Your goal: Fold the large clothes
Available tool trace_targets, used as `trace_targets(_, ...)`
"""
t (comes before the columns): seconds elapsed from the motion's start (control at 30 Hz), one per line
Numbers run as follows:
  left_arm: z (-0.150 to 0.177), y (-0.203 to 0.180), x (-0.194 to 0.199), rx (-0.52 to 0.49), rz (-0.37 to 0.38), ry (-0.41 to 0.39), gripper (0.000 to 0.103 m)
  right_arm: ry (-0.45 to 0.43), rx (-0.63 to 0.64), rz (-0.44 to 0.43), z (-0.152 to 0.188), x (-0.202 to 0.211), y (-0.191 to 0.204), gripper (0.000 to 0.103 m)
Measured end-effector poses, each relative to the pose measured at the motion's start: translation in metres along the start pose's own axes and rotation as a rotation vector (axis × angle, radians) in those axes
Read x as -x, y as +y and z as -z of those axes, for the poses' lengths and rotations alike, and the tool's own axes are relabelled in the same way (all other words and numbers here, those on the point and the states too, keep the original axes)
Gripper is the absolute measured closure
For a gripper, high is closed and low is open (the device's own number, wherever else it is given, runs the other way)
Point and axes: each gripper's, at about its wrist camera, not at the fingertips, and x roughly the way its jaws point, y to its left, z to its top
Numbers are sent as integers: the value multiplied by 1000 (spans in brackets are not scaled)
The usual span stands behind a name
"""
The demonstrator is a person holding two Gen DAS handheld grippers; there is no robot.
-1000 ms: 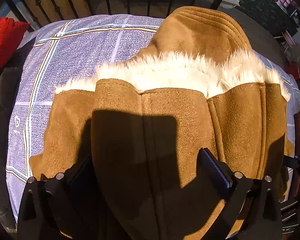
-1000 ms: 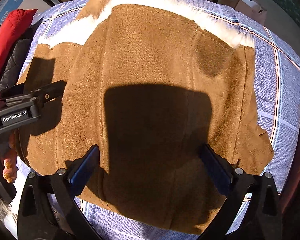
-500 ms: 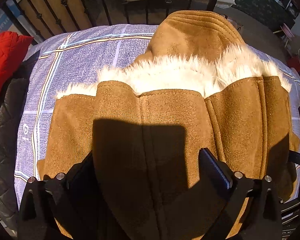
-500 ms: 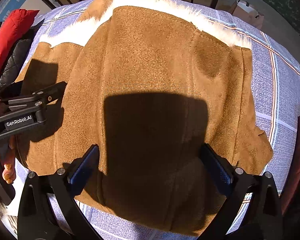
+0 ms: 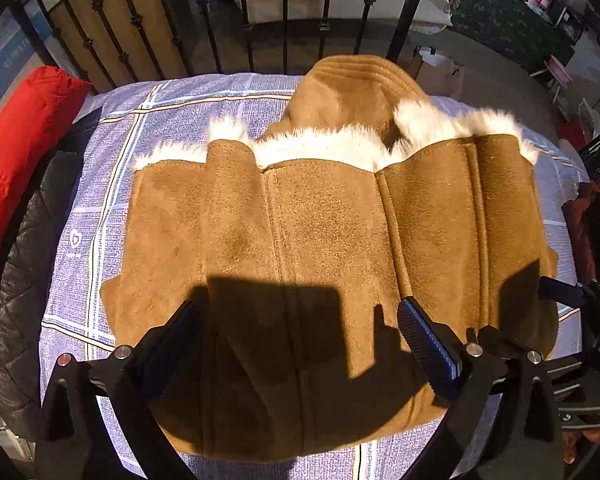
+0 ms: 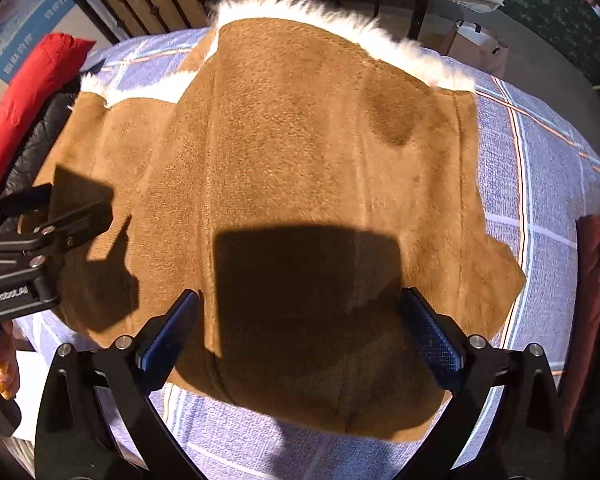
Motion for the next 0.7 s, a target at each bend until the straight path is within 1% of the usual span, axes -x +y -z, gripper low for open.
trace_targets(0.1, 9, 19, 18, 36, 21, -29, 6, -25, -44, -44, 9, 12, -16, 5)
trace_targets(0.17, 16, 40, 25, 85, 28, -33, 6, -41, -73, -84, 17, 19, -30, 5)
trace_targets(0.27, 31, 76, 27, 172, 28, -9, 6, -50, -133, -101, 23, 25, -55, 5)
trace_targets(0.33, 41, 99, 24, 225, 30, 19, 6, -38, -222, -146, 30, 24, -80, 5)
trace_targets(0.4, 52, 116, 19, 265, 63, 45, 6, -7, -313, -187, 38, 18, -105, 5)
trace_targets(0.47, 60, 127, 14, 304, 101, 66, 6, 17, -360, -228, 44, 13, -120, 5)
trace_targets(0.57, 69, 138, 3, 360, 166, 82, 6, 33, -381, -262, 48, 9, -132, 5)
trace_targets(0.63, 74, 151, -8, 425, 168, 97, 6, 38, -402, -289, 49, 6, -138, 5)
trace_targets(0.67, 76, 156, -14, 458, 191, 105, 5, 41, -415, -299, 51, 4, -138, 5)
trace_targets(0.7, 80, 162, -19, 494, 238, 112, 5, 45, -429, -308, 51, 2, -142, 5)
